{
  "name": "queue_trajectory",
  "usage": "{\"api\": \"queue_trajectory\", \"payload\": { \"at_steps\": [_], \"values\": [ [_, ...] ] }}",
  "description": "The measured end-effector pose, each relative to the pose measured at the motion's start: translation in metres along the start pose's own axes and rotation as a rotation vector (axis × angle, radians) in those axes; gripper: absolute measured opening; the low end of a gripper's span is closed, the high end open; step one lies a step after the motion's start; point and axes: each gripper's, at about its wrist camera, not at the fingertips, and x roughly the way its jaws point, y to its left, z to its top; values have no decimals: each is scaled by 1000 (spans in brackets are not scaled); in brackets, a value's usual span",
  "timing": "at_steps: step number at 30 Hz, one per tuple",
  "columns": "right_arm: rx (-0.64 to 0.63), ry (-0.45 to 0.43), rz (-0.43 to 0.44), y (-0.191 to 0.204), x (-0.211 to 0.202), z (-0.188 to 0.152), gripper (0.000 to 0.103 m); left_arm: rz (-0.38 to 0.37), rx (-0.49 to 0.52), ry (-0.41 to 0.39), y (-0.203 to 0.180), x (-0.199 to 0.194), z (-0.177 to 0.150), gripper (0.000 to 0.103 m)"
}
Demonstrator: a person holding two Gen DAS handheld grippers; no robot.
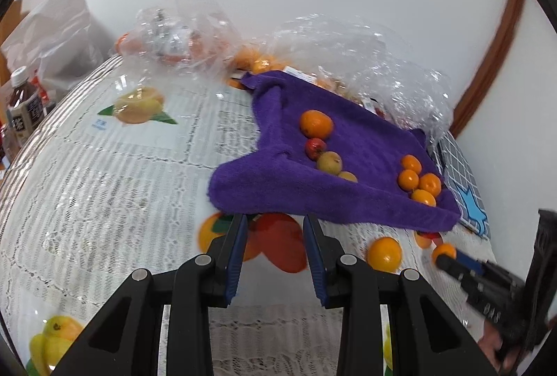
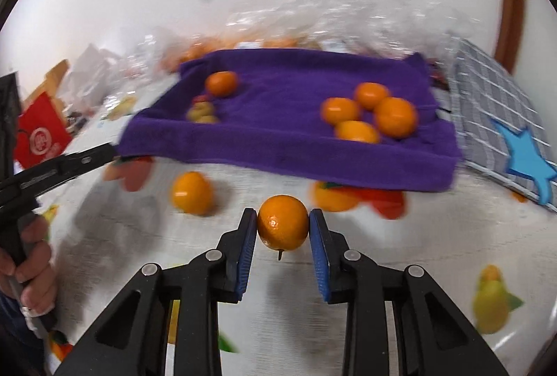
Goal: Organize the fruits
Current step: 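Grasp another loose orange with the left tool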
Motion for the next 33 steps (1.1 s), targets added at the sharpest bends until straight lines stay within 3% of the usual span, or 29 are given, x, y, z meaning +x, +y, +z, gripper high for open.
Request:
{"api": "queue_trajectory", "payload": {
  "at_steps": [5,10,13,23,28,33],
  "values": [
    [93,-11,-12,-43,-4,2,31,-45,114,-10,-25,-2,-8,32],
    [138,-10,-16,-68,-2,0,31,-147,160,88,-54,11,-16,32],
    [129,-8,-18,-72,-3,-5,31,-195,150,139,-69,19,-18,37],
    [99,5,-22,-76,-2,-21,31,-105,138,203,-84,45,-21,37],
    [90,42,-11,-75,7,-20,31,-127,106,183,-79,47,-22,35],
    [90,22,-12,-74,4,-21,31,-144,121,141,-80,42,-22,33]
  ]
}}
